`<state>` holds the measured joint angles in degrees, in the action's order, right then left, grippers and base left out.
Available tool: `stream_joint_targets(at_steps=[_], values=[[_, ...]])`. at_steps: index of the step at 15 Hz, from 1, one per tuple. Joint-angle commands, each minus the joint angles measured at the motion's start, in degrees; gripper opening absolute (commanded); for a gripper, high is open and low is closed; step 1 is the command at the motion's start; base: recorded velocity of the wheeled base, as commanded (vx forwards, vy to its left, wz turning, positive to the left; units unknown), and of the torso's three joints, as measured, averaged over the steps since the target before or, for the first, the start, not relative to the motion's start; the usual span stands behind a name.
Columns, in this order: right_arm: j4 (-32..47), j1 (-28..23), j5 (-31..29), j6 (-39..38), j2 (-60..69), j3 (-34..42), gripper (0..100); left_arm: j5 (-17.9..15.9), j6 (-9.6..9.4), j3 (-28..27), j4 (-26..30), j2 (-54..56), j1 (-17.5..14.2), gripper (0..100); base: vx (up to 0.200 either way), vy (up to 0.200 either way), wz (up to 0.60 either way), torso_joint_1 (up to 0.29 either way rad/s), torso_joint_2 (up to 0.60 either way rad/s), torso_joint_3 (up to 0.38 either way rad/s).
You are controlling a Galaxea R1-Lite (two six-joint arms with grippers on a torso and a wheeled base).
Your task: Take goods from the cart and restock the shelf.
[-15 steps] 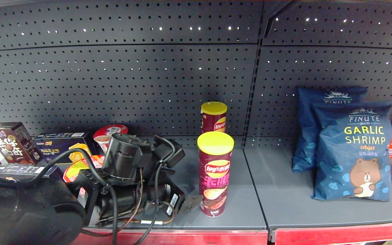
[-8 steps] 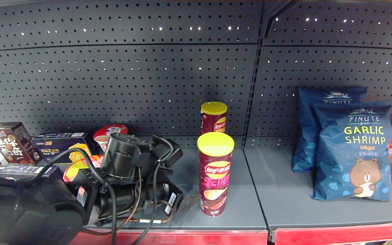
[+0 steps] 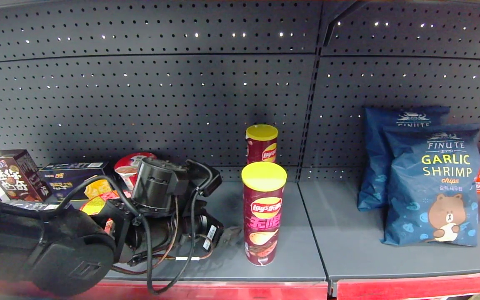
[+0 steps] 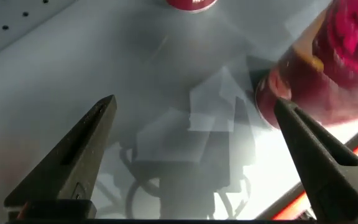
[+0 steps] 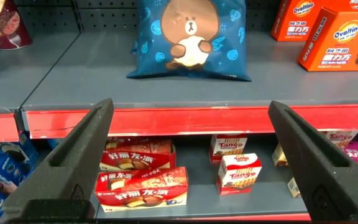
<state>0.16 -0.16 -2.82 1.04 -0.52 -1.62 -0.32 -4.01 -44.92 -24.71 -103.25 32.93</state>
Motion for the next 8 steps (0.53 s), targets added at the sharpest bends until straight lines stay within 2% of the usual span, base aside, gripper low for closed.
stream_joint_targets(at_steps=[1,8], values=[[0.02,-0.02,0.00,0.02,-0.09,-0.05,100,-0.12,-0.03,-0.52,0.01,-0.90,0.21,100,0.000,0.000,0.00,0.000,0.00,0.000],[0.02,-0.02,0.00,0.02,-0.09,-0.05,100,0.23,-0.03,0.71,0.01,-0.72,0.30,100,0.000,0.000,0.00,0.000,0.00,0.000]])
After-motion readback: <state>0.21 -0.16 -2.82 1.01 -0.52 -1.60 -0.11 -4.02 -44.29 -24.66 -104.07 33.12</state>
